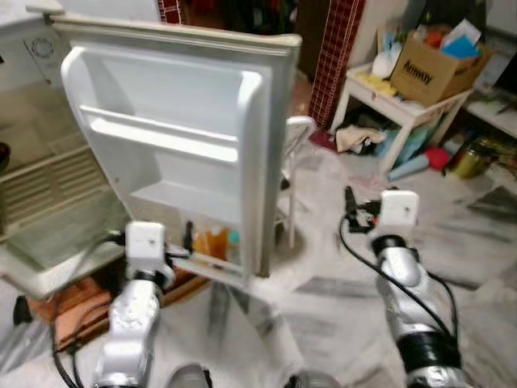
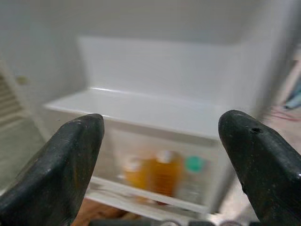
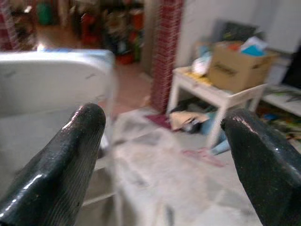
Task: Restocking fridge
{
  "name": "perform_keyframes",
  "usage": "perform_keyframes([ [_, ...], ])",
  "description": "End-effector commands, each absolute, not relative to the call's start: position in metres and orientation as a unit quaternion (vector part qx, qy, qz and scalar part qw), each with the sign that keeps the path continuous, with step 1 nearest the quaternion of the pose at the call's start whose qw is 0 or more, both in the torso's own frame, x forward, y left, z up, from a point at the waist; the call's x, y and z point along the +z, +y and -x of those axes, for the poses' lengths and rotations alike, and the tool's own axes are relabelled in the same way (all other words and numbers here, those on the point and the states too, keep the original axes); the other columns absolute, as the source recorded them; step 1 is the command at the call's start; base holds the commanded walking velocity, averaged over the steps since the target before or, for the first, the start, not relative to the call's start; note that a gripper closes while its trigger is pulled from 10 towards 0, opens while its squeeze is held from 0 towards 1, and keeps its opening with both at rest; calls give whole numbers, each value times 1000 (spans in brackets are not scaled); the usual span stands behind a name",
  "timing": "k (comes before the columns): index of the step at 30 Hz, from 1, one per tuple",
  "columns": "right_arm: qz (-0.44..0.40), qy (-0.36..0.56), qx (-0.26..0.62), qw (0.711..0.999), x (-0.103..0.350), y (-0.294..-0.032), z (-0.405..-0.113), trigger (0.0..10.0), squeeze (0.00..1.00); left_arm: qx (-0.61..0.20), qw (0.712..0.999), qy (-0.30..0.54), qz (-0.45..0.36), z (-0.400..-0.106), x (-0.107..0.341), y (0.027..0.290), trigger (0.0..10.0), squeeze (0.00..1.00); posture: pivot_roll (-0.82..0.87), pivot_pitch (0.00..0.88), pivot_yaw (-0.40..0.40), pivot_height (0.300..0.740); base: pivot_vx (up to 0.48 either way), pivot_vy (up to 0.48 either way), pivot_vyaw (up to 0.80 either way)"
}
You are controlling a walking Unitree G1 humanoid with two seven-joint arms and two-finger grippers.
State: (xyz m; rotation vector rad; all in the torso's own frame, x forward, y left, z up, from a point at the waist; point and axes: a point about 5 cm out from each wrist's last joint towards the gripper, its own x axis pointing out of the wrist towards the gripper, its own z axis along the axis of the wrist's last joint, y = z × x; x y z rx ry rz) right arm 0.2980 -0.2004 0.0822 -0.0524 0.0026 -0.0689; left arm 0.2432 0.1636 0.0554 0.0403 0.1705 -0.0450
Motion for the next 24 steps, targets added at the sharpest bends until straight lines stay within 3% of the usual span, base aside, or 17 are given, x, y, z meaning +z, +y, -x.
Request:
perform_keyframes([
  [1,23,-3,-14,1000,85,-193,-301,10000,0,-10,996,83,-32,-242,59,173,10000,0,-7,0,-7,740,0,-480,0],
  [24,23,-3,-14,1000,85,-193,-301,10000,0,-10,996,83,-32,-242,59,173,10000,0,-7,0,-7,740,0,-480,0],
])
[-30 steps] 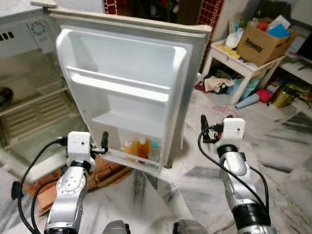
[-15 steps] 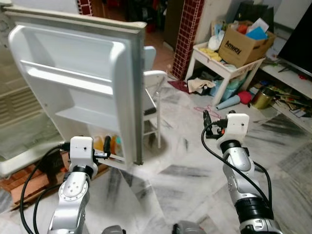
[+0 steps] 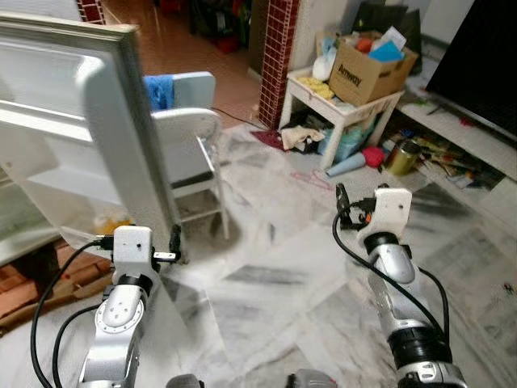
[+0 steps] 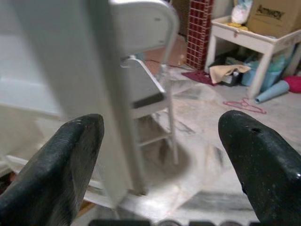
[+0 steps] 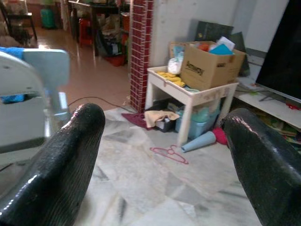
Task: Restocking fridge
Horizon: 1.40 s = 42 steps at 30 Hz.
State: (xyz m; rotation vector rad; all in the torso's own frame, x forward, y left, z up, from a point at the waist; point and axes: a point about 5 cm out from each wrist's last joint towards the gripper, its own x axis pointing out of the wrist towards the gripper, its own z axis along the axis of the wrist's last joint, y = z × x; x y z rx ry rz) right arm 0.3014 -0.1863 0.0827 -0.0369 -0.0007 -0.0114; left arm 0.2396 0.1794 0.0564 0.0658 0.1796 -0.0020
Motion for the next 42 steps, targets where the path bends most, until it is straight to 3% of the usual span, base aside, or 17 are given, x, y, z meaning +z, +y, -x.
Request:
perform_keyframes([
  [1,23,-3,-14,1000,85,-193,-301,10000,0,-10,996,83,-32,-242,59,173,10000,0,-7,0,-7,740,0,-480,0],
  [8,19,-8,-6,1000,86,-192,-303,10000,0,-8,996,83,-30,-241,61,173,10000,0,-7,0,-12,740,0,-461,0],
  [9,-4,-16,7,1000,87,-180,-302,10000,0,4,997,69,-21,-249,69,173,10000,0,-27,43,-13,740,0,0,0],
  [11,-30,-26,26,999,90,-163,-299,10000,0,19,998,52,-5,-259,79,171,10000,0,-26,40,-14,740,0,0,0],
  [17,-29,-41,53,997,96,-152,-299,10000,0,21,998,52,-5,-263,82,170,10000,0,-29,42,-9,740,0,0,133],
  [31,-41,-43,57,997,98,-151,-298,10000,0,11,999,42,-8,-265,85,167,10000,0,-28,43,-10,740,0,414,757],
  [42,-42,-46,50,997,102,-152,-299,10000,0,-4,999,33,-11,-265,88,166,10000,0,-29,48,-9,740,265,273,0],
])
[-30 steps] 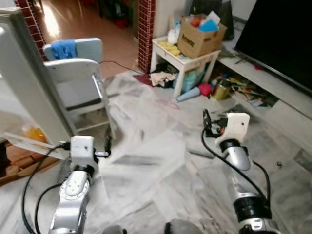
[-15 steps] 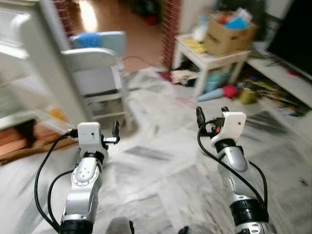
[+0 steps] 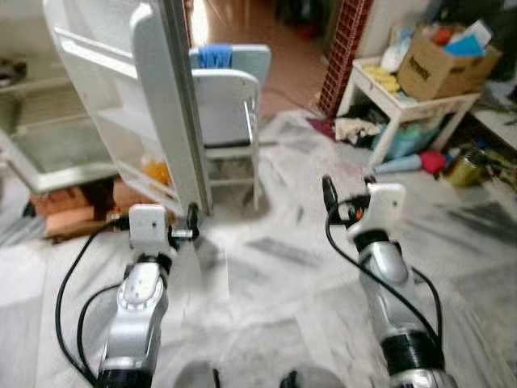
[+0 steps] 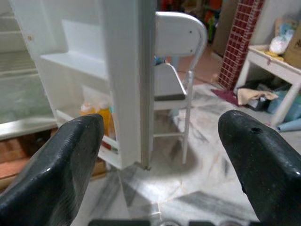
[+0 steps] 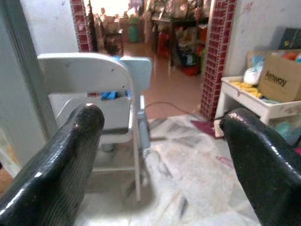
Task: Restocking fridge
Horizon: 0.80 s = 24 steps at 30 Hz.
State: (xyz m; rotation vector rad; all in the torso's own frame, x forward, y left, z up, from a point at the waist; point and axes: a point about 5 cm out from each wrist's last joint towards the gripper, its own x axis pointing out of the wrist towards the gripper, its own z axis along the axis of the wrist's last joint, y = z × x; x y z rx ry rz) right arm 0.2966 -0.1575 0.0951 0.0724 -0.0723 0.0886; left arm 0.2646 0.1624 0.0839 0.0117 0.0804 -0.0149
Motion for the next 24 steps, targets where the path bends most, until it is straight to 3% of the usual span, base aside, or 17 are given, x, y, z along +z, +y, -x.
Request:
perform_keyframes([
  [1,-42,-47,50,997,102,-152,-300,10000,0,-5,999,34,-10,-265,88,166,10000,0,-29,48,-9,740,442,0,0],
  [5,-39,-50,57,996,104,-150,-300,10000,0,-7,999,31,-6,-266,88,164,10000,0,-30,52,-6,740,440,0,0],
  [14,-35,-59,69,995,108,-147,-300,10000,0,-10,999,31,-6,-266,89,163,10000,0,-34,56,-8,740,440,0,650],
  [24,-28,-62,81,994,110,-145,-302,10000,0,-10,999,34,-4,-266,87,160,10000,0,-36,58,-10,740,412,162,0],
])
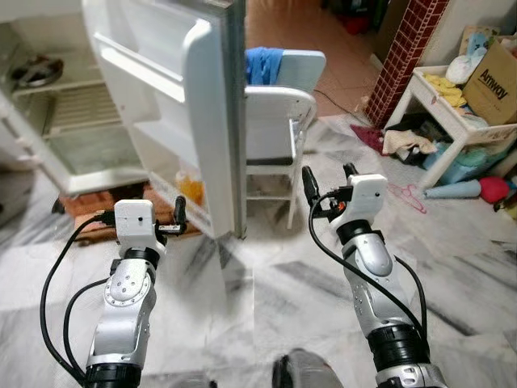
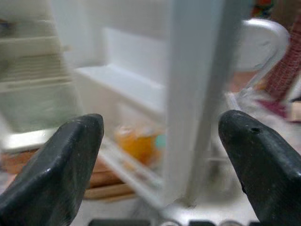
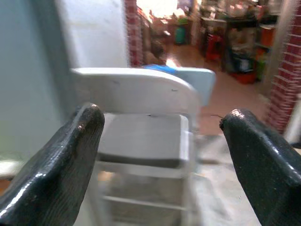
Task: Restocking fridge
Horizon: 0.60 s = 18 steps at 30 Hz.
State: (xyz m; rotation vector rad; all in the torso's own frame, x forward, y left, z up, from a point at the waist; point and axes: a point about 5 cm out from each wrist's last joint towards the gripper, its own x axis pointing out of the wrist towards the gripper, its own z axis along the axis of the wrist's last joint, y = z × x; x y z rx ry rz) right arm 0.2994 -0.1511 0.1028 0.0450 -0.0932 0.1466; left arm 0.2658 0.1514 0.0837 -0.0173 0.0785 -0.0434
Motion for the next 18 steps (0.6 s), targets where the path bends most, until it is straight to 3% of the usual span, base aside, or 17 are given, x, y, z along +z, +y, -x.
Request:
perform_keyframes([
  [1,-28,-63,82,994,111,-144,-302,10000,0,-11,999,34,-4,-266,87,160,10000,0,-36,58,-10,740,398,270,0],
  [9,-21,-59,91,994,111,-142,-304,10000,0,-5,999,38,-2,-265,85,161,10000,0,-35,58,-12,740,382,280,121],
  [11,-21,-62,95,993,112,-141,-305,10000,0,4,999,44,-1,-263,84,162,10000,0,-35,58,-12,740,0,0,0],
  [18,-13,-65,100,993,115,-141,-312,10000,0,15,997,69,-12,-251,76,171,10000,0,-11,60,-19,740,0,0,754],
])
